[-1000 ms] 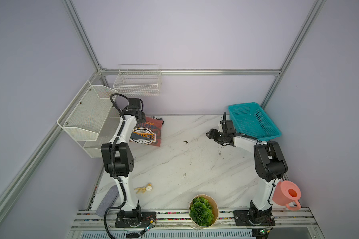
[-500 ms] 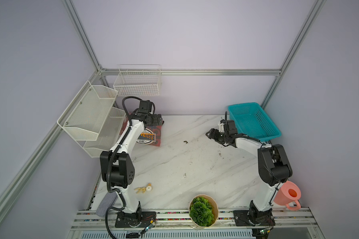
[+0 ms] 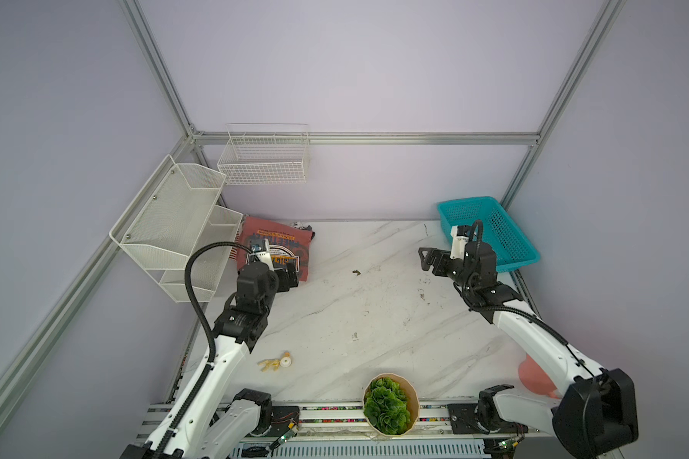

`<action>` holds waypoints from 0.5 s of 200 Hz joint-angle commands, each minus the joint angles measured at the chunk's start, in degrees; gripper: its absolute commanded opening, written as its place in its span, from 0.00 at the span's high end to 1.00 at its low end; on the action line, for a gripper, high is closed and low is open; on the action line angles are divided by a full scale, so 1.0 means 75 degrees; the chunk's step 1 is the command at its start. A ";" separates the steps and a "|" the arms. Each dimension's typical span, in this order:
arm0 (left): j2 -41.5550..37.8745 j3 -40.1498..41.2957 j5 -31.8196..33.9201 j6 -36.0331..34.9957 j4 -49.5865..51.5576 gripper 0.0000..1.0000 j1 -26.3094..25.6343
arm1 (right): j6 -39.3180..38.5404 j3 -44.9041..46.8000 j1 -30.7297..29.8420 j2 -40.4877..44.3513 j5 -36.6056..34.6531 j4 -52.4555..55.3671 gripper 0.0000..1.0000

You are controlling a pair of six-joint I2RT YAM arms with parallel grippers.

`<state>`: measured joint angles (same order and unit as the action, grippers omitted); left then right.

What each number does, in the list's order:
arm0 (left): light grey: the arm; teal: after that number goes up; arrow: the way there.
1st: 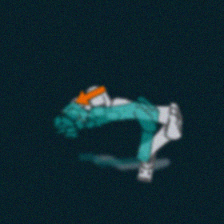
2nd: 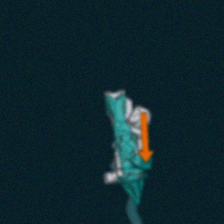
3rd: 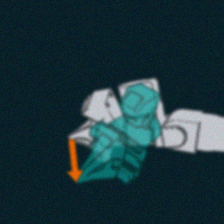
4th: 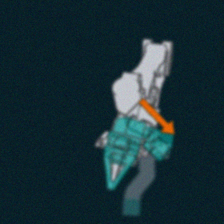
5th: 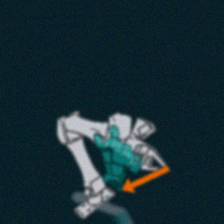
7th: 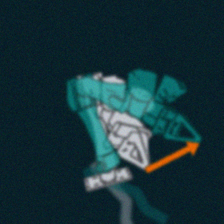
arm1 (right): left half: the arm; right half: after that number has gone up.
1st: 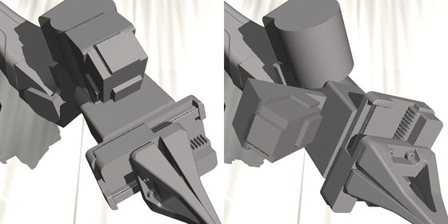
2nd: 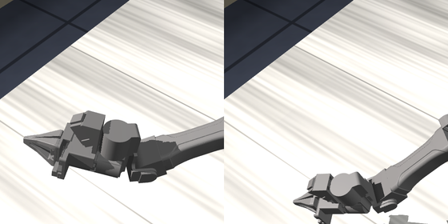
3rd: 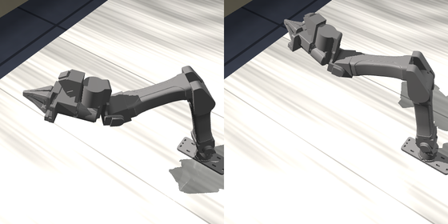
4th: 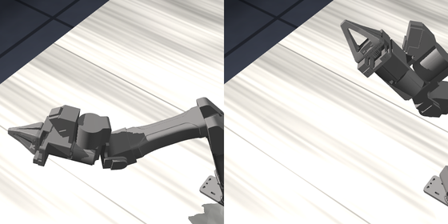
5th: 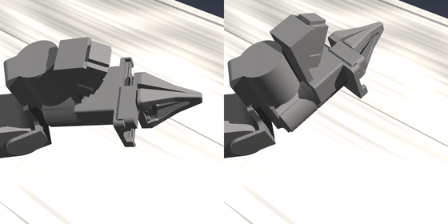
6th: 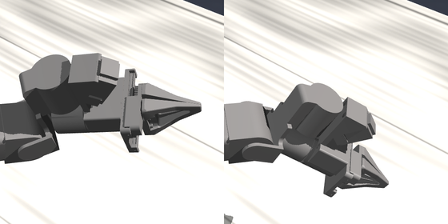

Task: Fold and stack tank tops
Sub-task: Reset both arms

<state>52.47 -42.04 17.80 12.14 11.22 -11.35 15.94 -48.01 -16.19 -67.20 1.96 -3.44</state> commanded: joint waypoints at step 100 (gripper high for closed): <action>0.3176 0.3092 0.1968 -0.2058 -0.7493 0.00 0.0421 | -0.2345 0.3269 0.0343 -0.2573 -0.3101 -0.7997 0.03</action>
<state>75.13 -20.25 33.32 0.12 -29.54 -9.74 1.15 -24.56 -14.68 -81.10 -20.21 -42.37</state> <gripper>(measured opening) 0.996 0.974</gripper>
